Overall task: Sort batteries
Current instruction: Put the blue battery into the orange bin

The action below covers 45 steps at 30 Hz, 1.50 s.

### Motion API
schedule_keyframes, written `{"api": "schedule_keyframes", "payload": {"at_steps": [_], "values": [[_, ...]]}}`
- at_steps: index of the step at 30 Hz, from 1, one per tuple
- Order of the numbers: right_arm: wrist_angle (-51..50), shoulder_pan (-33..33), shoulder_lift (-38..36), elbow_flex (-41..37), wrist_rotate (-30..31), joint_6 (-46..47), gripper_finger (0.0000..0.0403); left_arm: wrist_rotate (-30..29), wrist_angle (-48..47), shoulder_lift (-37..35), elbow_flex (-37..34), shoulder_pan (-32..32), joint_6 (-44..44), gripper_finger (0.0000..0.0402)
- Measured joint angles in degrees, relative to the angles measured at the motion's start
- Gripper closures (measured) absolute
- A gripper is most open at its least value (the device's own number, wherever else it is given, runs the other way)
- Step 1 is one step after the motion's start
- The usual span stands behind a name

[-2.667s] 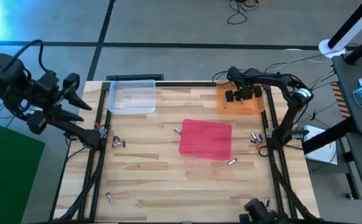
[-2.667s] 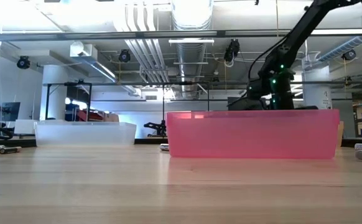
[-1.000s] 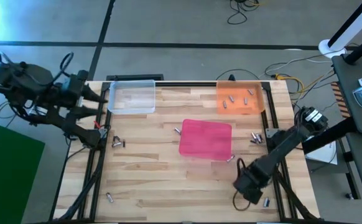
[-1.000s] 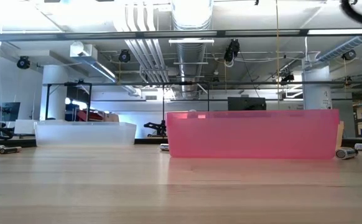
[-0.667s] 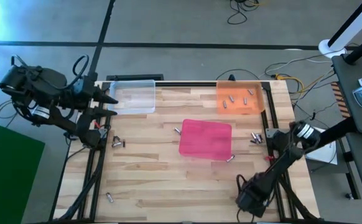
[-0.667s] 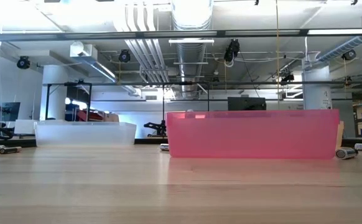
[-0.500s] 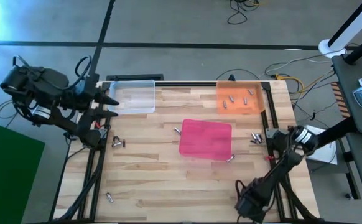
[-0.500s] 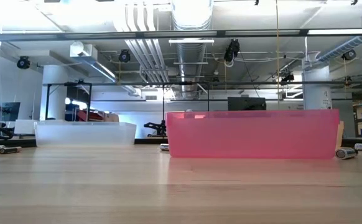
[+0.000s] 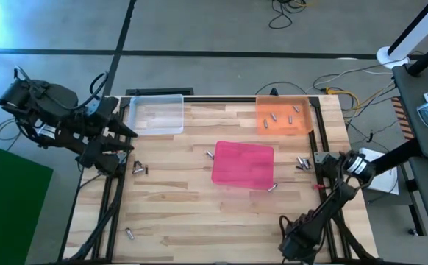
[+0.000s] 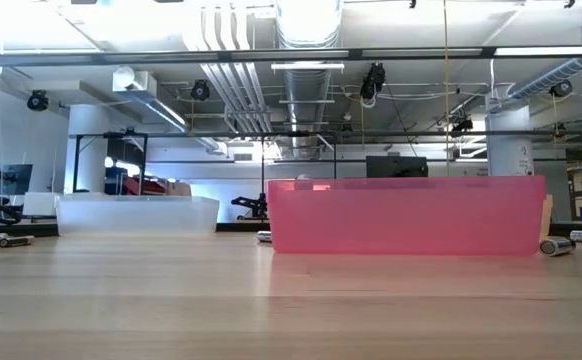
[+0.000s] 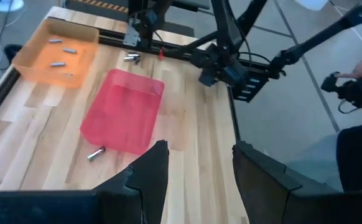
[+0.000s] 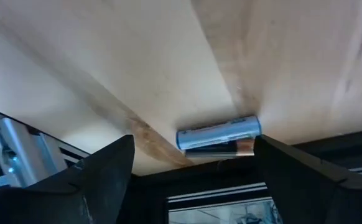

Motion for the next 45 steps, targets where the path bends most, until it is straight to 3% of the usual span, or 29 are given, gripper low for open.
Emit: {"api": "schedule_keyframes", "payload": {"at_steps": [8, 14, 25, 45], "values": [[-2.0, 0.0, -0.3, 1.1, -0.7, -4.0, 0.0074, -0.2, 0.0, 0.4, 0.0, -0.2, 0.1, 0.0244], [5.0, 0.1, -0.3, -0.8, -3.4, 1.9, 0.0082, -0.2, 0.0, 0.5, 0.0, -0.2, -1.2, 0.0244], [7.4, -0.1, -0.4, -4.3, -2.4, 4.9, 0.0128, -0.2, 0.0, 0.5, 0.0, -0.1, -1.4, 0.0244], [8.3, -1.8, -0.5, -4.0, 2.2, 3.4, 0.0197, -0.2, 4.3, 0.7, 0.0, -0.1, -2.5, 0.0244]]}}
